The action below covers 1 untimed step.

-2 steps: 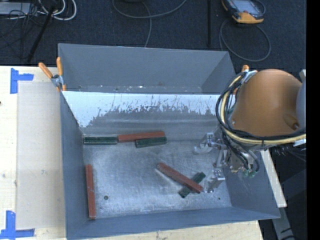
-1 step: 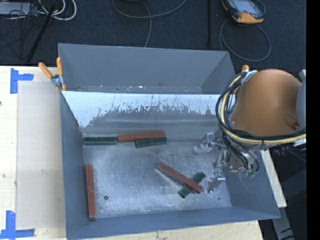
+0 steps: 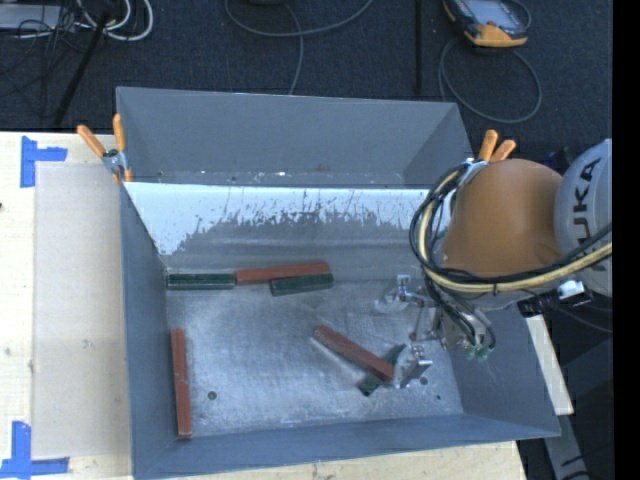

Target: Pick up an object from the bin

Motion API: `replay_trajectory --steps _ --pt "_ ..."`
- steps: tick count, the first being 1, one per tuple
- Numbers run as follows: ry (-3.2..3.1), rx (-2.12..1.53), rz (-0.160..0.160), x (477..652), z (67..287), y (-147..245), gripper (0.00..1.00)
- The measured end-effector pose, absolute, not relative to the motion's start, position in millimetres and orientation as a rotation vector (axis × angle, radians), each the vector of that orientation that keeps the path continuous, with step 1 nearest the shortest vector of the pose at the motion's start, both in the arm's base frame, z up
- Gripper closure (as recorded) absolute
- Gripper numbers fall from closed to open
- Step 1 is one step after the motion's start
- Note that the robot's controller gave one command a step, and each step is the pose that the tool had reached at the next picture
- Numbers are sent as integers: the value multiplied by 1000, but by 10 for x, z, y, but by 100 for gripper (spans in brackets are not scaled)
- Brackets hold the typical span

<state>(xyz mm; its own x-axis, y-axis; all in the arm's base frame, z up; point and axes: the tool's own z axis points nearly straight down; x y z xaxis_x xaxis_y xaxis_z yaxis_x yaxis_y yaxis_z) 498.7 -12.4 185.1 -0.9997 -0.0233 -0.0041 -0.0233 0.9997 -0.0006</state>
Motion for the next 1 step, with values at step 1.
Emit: replay_trajectory --steps 1 --pt "3139 170 1 4892 1366 -176 0"
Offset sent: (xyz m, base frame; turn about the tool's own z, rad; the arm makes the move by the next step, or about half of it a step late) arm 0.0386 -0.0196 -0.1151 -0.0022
